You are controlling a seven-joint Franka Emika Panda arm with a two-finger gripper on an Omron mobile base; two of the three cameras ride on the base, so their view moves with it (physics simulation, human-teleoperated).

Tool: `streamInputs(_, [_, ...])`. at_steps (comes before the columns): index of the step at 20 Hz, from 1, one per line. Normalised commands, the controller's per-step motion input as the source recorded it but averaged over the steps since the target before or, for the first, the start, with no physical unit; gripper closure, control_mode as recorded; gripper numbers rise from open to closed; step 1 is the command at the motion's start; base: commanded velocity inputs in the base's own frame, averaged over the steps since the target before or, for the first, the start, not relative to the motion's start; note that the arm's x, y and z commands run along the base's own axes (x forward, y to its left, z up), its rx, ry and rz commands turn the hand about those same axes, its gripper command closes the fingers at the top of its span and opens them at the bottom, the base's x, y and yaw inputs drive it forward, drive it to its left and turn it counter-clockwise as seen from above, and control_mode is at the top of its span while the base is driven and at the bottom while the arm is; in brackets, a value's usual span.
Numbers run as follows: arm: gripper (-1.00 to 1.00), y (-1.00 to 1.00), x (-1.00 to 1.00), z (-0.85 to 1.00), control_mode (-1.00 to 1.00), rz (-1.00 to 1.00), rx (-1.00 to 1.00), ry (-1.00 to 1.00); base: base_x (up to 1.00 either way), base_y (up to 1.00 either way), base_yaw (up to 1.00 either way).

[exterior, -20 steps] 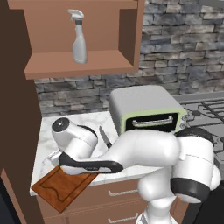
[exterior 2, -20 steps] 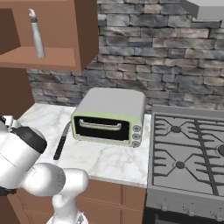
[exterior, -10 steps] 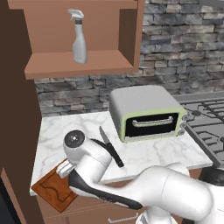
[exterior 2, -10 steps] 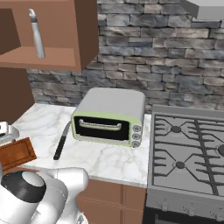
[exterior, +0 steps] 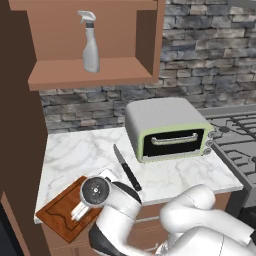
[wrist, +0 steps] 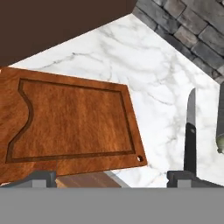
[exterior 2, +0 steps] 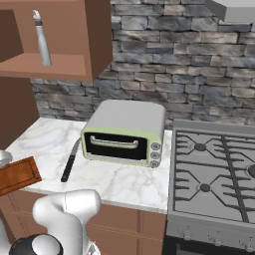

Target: Move the cutting board and knife to the sink. Then move spray from the cabinet to the counter.

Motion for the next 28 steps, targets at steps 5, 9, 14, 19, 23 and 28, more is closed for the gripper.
streamInputs(5, [-1.00, 0.10, -0.29, 0.00, -1.00, 0.13, -0.19, -0.08, 0.00, 0.00, 0.00])
streamInputs(9, [-1.00, 0.23, -0.29, 0.00, -1.00, 0.11, -0.20, -0.03, 0.00, 0.00, 0.00])
streamInputs(14, [-1.00, 0.31, -0.34, 0.00, -1.00, 0.08, -0.22, -0.03, 0.00, 0.00, 0.00])
streamInputs(19, [-1.00, 0.31, -0.31, -0.05, -1.00, 0.08, -0.20, -0.03, 0.00, 0.00, 0.00])
streamInputs(23, [-1.00, 0.22, -0.27, -0.19, -1.00, 0.10, -0.19, -0.06, 0.00, 0.00, 0.00])
streamInputs(28, [-1.00, 0.14, -0.18, -0.23, -1.00, 0.08, -0.16, -0.08, 0.00, 0.00, 0.00])
